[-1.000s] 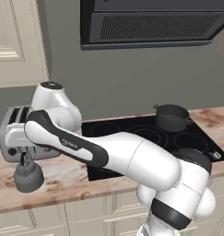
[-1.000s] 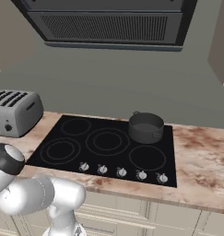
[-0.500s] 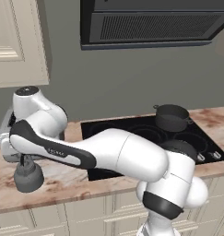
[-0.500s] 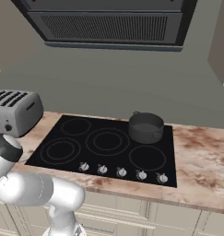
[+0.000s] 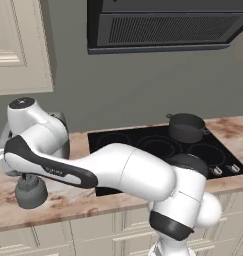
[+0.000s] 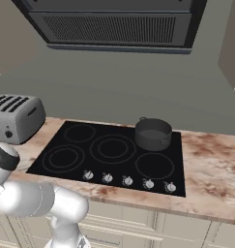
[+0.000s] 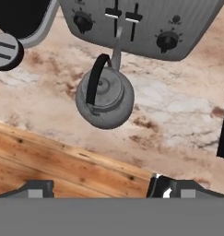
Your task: Pick the kettle from the counter and place it on a stove burner. Then turn the burner on.
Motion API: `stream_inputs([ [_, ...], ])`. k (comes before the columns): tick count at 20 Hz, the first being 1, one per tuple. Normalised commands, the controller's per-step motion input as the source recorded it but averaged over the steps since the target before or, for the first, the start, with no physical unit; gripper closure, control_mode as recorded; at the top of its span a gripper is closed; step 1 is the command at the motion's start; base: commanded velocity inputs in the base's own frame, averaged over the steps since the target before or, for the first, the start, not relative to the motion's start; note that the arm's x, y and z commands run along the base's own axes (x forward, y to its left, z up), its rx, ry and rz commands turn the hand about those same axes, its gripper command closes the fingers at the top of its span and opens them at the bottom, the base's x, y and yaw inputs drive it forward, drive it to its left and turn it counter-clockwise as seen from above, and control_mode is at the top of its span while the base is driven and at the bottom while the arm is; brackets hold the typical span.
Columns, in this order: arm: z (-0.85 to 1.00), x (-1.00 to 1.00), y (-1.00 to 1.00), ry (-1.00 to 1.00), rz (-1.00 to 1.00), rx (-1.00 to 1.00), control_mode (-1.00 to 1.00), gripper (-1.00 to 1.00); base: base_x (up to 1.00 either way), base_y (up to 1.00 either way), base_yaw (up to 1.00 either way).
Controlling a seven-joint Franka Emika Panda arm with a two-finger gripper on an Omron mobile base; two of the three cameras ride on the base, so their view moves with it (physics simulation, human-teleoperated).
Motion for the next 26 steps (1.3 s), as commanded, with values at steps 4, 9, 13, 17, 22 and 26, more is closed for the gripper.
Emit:
stream_inputs([
  [4,-0.24,0.05,0.0,-0.02,0.0,0.0,-1.0,-1.0,0.0,0.0,0.0],
  [9,-0.15,0.25,0.0,0.0,0.0,0.0,-1.0,-1.0,0.0,0.0,0.0],
  [13,-0.12,0.39,0.0,0.0,0.0,0.0,-1.0,-1.0,0.0,0.0,0.0],
  [17,-0.1,0.44,0.01,0.0,0.0,0.0,-1.0,-1.0,0.0,0.0,0.0],
  [22,-0.11,0.4,0.08,0.0,0.0,0.0,-1.0,-1.0,0.0,0.0,0.0],
  [26,-0.11,0.27,0.18,0.0,0.0,0.01,-1.0,-1.0,0.0,0.0,0.0],
])
